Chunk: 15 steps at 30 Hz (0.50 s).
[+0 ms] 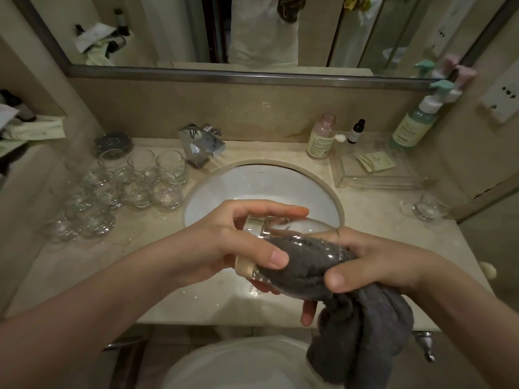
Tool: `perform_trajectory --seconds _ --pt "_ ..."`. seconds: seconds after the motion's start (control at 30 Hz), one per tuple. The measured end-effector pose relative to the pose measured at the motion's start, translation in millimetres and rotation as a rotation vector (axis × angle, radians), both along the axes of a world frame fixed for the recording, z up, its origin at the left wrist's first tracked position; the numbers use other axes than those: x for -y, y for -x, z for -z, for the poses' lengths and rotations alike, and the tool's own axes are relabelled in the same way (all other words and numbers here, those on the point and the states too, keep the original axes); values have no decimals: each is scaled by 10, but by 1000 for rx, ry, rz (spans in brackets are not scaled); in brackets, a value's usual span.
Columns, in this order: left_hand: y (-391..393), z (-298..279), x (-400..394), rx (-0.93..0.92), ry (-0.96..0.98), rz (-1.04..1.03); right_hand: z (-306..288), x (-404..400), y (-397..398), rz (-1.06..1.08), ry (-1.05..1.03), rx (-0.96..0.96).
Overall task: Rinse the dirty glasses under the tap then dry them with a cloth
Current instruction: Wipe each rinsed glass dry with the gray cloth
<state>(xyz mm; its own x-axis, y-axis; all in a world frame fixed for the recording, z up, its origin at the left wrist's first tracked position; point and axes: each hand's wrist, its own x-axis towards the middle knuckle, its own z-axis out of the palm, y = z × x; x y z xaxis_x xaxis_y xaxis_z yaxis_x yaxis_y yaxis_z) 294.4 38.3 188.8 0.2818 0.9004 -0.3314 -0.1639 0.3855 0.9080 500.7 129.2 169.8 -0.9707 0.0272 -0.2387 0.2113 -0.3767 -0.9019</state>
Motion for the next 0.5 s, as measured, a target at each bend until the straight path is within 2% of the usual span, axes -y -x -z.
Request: perform_trajectory --seconds 0.13,0.2,0.23,0.33,0.37,0.5 --pt "-9 29 33 2 55 60 44 68 -35 -8 62 -4" --pt "0 27 48 -19 16 90 84 82 -38 17 80 -6" --pt "17 14 54 -76 -56 103 102 80 -30 26 71 -19" --pt "83 -91 39 -404 -322 162 106 59 22 37 94 -57" --pt "87 -123 24 -436 -363 181 91 43 34 36 109 -57" --pt "80 -89 -30 -196 -251 114 -6 -46 54 -13 57 -53"
